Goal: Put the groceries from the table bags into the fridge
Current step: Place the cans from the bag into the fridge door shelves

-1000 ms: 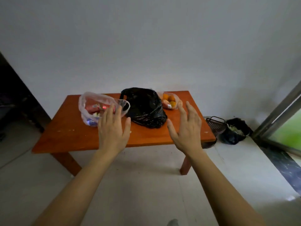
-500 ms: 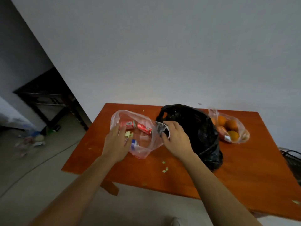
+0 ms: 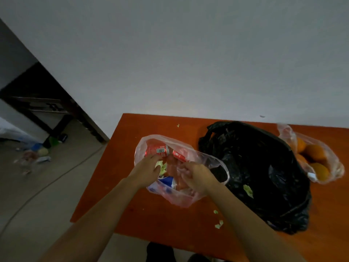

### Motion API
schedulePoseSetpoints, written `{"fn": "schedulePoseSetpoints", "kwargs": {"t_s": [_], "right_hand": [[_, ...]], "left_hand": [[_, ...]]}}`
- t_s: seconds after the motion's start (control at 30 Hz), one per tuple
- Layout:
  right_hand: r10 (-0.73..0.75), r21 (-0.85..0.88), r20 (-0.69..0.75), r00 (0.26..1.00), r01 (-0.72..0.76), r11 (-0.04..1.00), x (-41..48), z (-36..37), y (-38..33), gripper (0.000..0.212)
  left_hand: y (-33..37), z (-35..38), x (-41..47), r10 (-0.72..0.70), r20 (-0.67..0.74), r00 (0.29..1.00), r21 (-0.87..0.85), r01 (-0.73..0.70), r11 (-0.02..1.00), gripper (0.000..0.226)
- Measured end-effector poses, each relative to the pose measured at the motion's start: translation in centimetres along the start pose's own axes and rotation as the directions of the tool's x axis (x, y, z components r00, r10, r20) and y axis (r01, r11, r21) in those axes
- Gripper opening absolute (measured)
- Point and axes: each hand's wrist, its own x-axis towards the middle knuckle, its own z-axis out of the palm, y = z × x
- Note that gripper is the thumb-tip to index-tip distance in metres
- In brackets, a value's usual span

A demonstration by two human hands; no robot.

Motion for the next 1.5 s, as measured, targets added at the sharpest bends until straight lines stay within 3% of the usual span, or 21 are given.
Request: {"fn": "schedulePoseSetpoints", "kwargs": {"t_s": [0.17, 0.37, 0.47, 0.57, 0.67, 0.83, 1.03, 1.13, 1.3, 1.4, 1.5], "right_hand": [[0.221, -0.003, -0.028, 0.975, -0.221, 0.975, 3.4, 3.4, -1.6, 0.026], [0.385, -0.047, 0.167, 0.907, -0.383, 0.923, 5.8, 7.7, -4.8, 0.053], [0.438, -0.06, 0.223, 0.871, -0.436, 0.898, 6.3, 10.2, -5.4, 0.079], [0.478, -0.082, 0.22, 0.85, -0.473, 0.877, 6.5, 11.6, -5.2, 0.093], [0.498, -0.117, 0.191, 0.846, -0.484, 0.867, 6.5, 12.0, -4.8, 0.095], [0.528, -0.106, 0.126, 0.84, -0.518, 0.849, 5.3, 12.3, -4.6, 0.089], [0.527, 0.151, 0.091, 0.845, -0.535, 0.831, 3.7, 11.8, -4.0, 0.064], [0.552, 0.211, 0.121, 0.825, -0.565, 0.798, 3.7, 11.8, -3.7, 0.05], [0.534, 0.16, 0.147, 0.833, -0.552, 0.818, 4.5, 12.6, -3.8, 0.074], [0.526, 0.122, 0.207, 0.825, -0.555, 0.823, 5.4, 13.3, -3.8, 0.082], [0.498, 0.035, 0.237, 0.834, -0.52, 0.853, 5.8, 13.2, -3.8, 0.073]], "left_hand": [[-4.0, 0.7, 7.0, 0.158, 0.189, 0.969, 0.024, -0.166, 0.986, 0.032], [-10.1, 2.3, 9.6, 0.176, 0.503, 0.846, 0.233, -0.329, 0.915, 0.022], [-12.2, 3.7, 9.7, 0.183, 0.603, 0.776, 0.135, -0.326, 0.936, 0.027], [-12.5, 4.0, 9.8, 0.196, 0.546, 0.814, 0.087, -0.288, 0.954, 0.032], [-11.5, 3.8, 10.1, 0.276, 0.29, 0.916, 0.065, -0.306, 0.95, 0.055], [-8.6, 4.4, 11.7, 0.397, 0.119, 0.91, 0.249, -0.415, 0.875, 0.068], [-7.2, 5.1, 15.8, 0.207, 0.08, 0.975, 0.429, -0.221, 0.876, 0.053], [-7.1, 5.2, 17.1, 0.168, 0.108, 0.98, 0.38, -0.197, 0.904, 0.038], [-7.5, 5.2, 16.7, 0.143, 0.104, 0.984, 0.343, -0.17, 0.924, 0.004], [-7.3, 4.7, 15.8, 0.125, 0.101, 0.987, 0.335, -0.152, 0.93, 0.009], [-7.6, 4.5, 14.9, 0.124, 0.118, 0.985, 0.265, -0.151, 0.952, 0.008]]}}
